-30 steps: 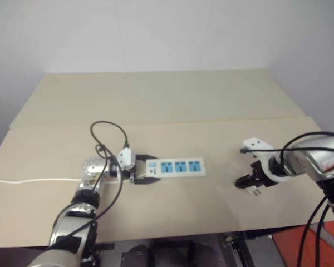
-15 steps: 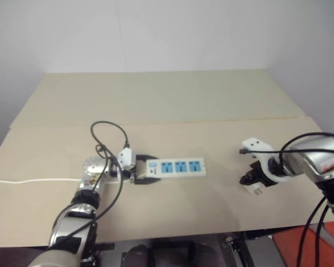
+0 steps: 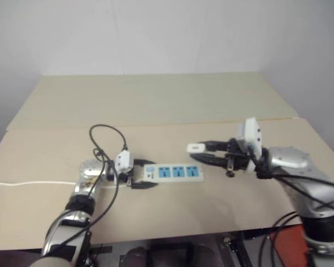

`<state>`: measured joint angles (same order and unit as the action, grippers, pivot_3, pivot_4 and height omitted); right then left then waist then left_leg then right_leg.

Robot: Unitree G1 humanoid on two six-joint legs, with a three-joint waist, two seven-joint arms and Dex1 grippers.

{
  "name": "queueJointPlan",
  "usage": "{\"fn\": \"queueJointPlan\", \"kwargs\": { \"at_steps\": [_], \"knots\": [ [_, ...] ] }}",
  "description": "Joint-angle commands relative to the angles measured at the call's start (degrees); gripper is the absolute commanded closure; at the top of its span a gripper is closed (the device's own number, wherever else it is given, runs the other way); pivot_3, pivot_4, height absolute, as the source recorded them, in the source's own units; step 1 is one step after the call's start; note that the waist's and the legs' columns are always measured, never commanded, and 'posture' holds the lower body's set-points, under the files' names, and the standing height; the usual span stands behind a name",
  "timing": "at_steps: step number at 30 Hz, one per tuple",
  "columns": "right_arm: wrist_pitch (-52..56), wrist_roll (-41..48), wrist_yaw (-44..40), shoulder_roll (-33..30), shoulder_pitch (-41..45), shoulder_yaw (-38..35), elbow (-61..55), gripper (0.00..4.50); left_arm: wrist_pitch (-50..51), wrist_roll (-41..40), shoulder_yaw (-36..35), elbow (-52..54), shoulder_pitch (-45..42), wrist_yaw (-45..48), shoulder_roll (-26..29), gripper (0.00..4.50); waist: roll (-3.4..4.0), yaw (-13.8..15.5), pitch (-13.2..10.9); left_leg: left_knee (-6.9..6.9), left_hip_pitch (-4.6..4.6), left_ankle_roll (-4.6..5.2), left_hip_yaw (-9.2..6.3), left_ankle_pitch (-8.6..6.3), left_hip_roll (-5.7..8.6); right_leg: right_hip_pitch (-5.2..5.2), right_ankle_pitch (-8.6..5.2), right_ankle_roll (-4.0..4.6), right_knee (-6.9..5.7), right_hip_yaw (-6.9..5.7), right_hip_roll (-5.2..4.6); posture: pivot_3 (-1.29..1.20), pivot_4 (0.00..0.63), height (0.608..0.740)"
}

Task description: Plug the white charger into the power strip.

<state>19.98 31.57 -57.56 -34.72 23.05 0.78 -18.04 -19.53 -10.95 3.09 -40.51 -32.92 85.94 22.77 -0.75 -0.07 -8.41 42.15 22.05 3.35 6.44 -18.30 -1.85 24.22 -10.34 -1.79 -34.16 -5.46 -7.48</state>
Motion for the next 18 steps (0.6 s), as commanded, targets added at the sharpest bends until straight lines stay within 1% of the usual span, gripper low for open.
{"fn": "queueJointPlan", "kwargs": {
  "at_steps": [1, 4, 6, 9, 14, 18],
  "knots": [
    [-9.15, -2.13, -5.73, 4.88, 1.78, 3.13, 9.30, 3.41, 3.39, 0.47, 2.31, 4.45, 2.59, -0.33, 0.79, 1.21, 0.00, -0.11, 0.00, 0.00, -0.04, 0.00, -0.03, 0.00, -0.02, -0.04, 0.00, 0.01, -0.03, -0.01, 0.00, 0.00, 0.150, 0.740],
    [-13.74, -3.12, -8.82, 9.70, 4.84, 4.45, 17.74, 3.41, 6.54, -0.38, 2.59, 8.23, 4.43, -1.28, 1.11, 1.21, 0.03, -0.29, 0.00, -0.03, -0.03, -0.02, -0.02, 0.02, -0.01, 0.03, 0.03, 0.07, -0.11, 0.01, 0.00, 0.00, 0.150, 0.740],
    [-15.25, -3.10, -11.59, 12.41, 7.39, 5.21, 23.38, 3.41, 8.33, -0.29, 2.93, 10.81, 5.77, -2.25, 1.63, 1.21, 0.05, -0.41, -0.02, -0.02, -0.01, -0.06, 0.01, 0.04, 0.04, 0.09, 0.04, 0.10, -0.50, 0.02, 0.00, 0.00, 0.150, 0.740],
    [-15.35, -3.38, -15.59, 15.25, 11.49, 6.02, 31.67, 3.41, 11.39, -0.99, 2.71, 15.28, 8.11, -4.36, 2.24, 1.21, 0.07, -0.55, -0.02, -0.06, 0.00, -0.07, 0.02, 0.04, 0.06, 0.10, 0.03, 0.10, -0.48, 0.02, 0.00, 0.00, 0.150, 0.740],
    [-12.74, -2.14, -18.52, 17.31, 14.21, 5.50, 36.13, 3.41, 14.11, -1.60, 2.67, 19.58, 10.58, -7.04, 3.18, 1.21, 0.10, -0.46, -0.04, -0.08, 0.00, -0.10, 0.01, 0.06, -0.01, 0.10, 0.02, 0.12, -0.50, -0.01, 0.00, 0.00, 0.150, 0.740],
    [-11.18, -2.47, -19.93, 18.60, 14.24, 6.39, 37.54, 3.41, 14.82, -2.14, 2.95, 21.26, 11.80, -7.94, 3.80, 1.21, 0.11, -0.58, -0.05, -0.09, -0.03, -0.18, 0.01, 0.10, -0.01, 0.12, 0.01, 0.14, -0.58, 0.01, 0.00, 0.00, 0.150, 0.740]
  ]
}}
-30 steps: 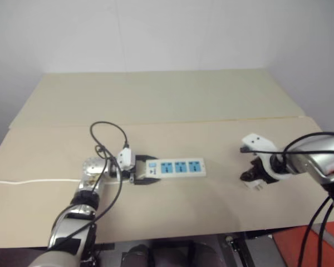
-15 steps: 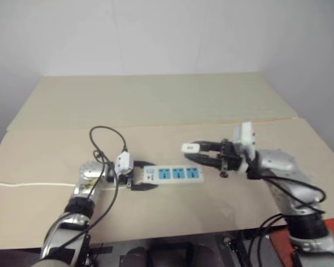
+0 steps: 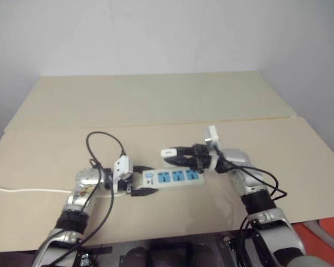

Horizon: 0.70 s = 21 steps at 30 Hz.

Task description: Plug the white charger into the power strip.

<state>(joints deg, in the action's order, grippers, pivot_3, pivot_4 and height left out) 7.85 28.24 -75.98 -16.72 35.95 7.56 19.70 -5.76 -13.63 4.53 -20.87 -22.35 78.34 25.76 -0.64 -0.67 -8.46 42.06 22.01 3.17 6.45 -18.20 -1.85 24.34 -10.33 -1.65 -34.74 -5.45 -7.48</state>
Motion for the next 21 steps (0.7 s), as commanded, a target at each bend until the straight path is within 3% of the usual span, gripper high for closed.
{"fn": "queueJointPlan", "kwargs": {
  "at_steps": [1, 11, 21],
  "knots": [
    [1.11, 0.59, -1.92, 0.84, 1.23, -0.09, -0.03, 3.41, 1.12, 0.46, 1.57, 1.88, 1.45, -0.48, 0.93, 1.21, 0.00, 0.00, 0.00, 0.00, 0.00, -0.02, 0.00, 0.01, 0.00, 0.01, 0.00, 0.01, -0.03, 0.00, 0.00, 0.00, 0.150, 0.740],
    [1.62, -0.76, -1.27, 5.35, 2.00, 0.11, 4.21, 3.41, 0.82, 0.17, 2.30, 2.39, 1.92, -1.26, 1.50, 1.21, 0.02, -0.05, -0.01, -0.04, -0.04, -0.07, 0.02, 0.04, 0.03, 0.04, -0.04, 0.08, -0.11, 0.00, 0.00, 0.00, 0.150, 0.740],
    [-5.11, -3.63, -2.20, 7.37, 2.83, -1.21, 12.36, 3.41, 0.29, -0.34, 2.35, 2.42, 2.22, -0.90, 2.67, 1.21, 0.04, -0.22, -0.02, -0.11, -0.05, -0.13, 0.05, 0.07, 0.04, 0.07, -0.06, 0.10, -0.11, 0.00, 0.00, 0.00, 0.150, 0.740]
  ]
}}
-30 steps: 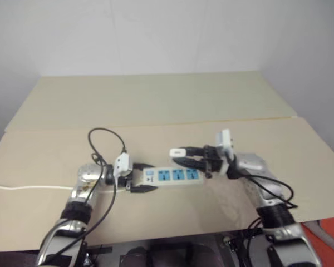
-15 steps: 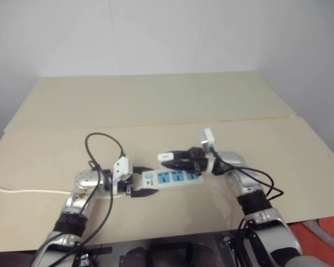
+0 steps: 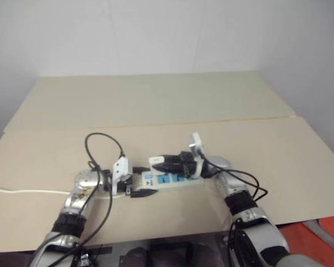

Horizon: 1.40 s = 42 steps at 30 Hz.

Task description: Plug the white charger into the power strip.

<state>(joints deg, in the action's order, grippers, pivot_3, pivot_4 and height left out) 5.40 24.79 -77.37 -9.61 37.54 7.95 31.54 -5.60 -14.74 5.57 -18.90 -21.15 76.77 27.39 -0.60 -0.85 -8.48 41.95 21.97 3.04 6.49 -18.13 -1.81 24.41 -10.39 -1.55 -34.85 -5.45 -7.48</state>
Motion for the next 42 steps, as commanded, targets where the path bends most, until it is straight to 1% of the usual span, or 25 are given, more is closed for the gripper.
{"fn": "queueJointPlan", "kwargs": {
  "at_steps": [1, 19, 32, 36, 42],
  "knots": [
    [-3.14, -0.33, -0.94, 0.30, 1.20, -1.64, 0.95, 3.41, 0.12, 0.71, 1.32, 0.54, 1.07, 0.64, 1.14, 1.21, 0.00, -0.06, 0.00, -0.02, 0.00, -0.02, 0.00, 0.01, 0.00, 0.00, 0.00, 0.00, 0.00, 0.00, 0.00, 0.00, 0.150, 0.740],
    [-9.92, -2.32, -4.78, 0.59, 1.63, -2.92, 8.17, 3.41, 0.94, -0.25, 1.35, 1.98, 1.87, -0.20, 2.23, 1.21, 0.02, -0.18, -0.01, -0.12, -0.10, -0.07, 0.01, 0.04, -0.03, -0.01, -0.03, 0.04, -0.02, 0.00, 0.01, 0.00, 0.150, 0.740],
    [-20.55, -6.75, -14.55, -1.47, 6.56, -1.86, 22.18, 3.41, 0.90, -0.79, 1.31, 2.60, 2.24, -0.16, 2.72, 1.21, 0.03, -0.02, -0.01, -0.14, -0.18, -0.08, 0.00, 0.04, -0.05, -0.08, -0.04, 0.07, -0.02, 0.01, 0.00, 0.00, 0.150, 0.740],
    [-22.56, -8.28, -15.06, -2.60, 8.24, -2.01, 26.65, 3.41, 0.91, -1.02, 1.10, 3.34, 3.08, -0.48, 3.07, 1.21, 0.03, -0.10, -0.01, -0.14, -0.24, -0.08, 0.00, 0.05, -0.08, -0.11, -0.04, 0.07, -0.04, 0.01, 0.01, 0.00, 0.150, 0.740],
    [-23.84, -8.91, -15.13, -4.08, 9.79, -1.97, 30.18, 3.41, 1.00, -1.25, 1.15, 3.76, 3.65, -0.92, 3.16, 1.21, 0.05, -0.22, 0.01, -0.18, -0.47, -0.10, 0.02, 0.05, -0.11, -0.24, -0.05, 0.09, -0.09, 0.11, 0.00, 0.00, 0.150, 0.740]
  ]
}}
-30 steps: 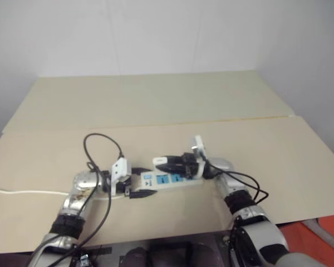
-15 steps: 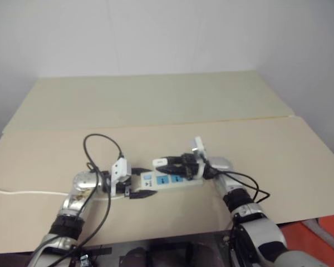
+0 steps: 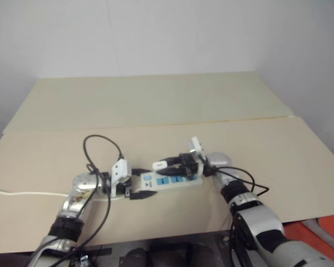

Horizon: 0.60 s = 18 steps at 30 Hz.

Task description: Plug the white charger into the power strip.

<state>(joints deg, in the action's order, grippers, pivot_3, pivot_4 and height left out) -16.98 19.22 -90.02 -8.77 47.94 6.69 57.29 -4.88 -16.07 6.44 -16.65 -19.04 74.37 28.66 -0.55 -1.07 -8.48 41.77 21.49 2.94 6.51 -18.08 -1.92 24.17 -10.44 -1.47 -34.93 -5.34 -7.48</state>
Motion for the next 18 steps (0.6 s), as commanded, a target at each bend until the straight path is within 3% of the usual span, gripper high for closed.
{"fn": "queueJointPlan", "kwargs": {
  "at_steps": [1, 18],
  "knots": [
    [-1.97, -3.55, -2.48, -5.20, -0.59, -0.53, 4.78, 3.41, 0.29, 0.05, 0.33, 1.51, 1.53, 1.46, 1.87, 1.21, 0.00, -0.01, 0.00, 0.00, -0.01, -0.01, 0.00, 0.00, -0.01, 0.00, 0.00, 0.00, -0.01, 0.02, 0.00, 0.00, 0.150, 0.740],
    [-6.94, -7.68, -1.28, -6.40, 2.34, 3.73, 9.87, 3.41, 0.06, -0.25, 0.83, 0.90, 0.40, 1.86, 1.51, 1.21, 0.06, -0.12, 0.04, -0.04, -0.17, -0.05, 0.05, 0.01, -0.04, 0.00, 0.00, 0.06, -0.01, 0.12, -0.04, 0.00, 0.150, 0.740]
  ]
}}
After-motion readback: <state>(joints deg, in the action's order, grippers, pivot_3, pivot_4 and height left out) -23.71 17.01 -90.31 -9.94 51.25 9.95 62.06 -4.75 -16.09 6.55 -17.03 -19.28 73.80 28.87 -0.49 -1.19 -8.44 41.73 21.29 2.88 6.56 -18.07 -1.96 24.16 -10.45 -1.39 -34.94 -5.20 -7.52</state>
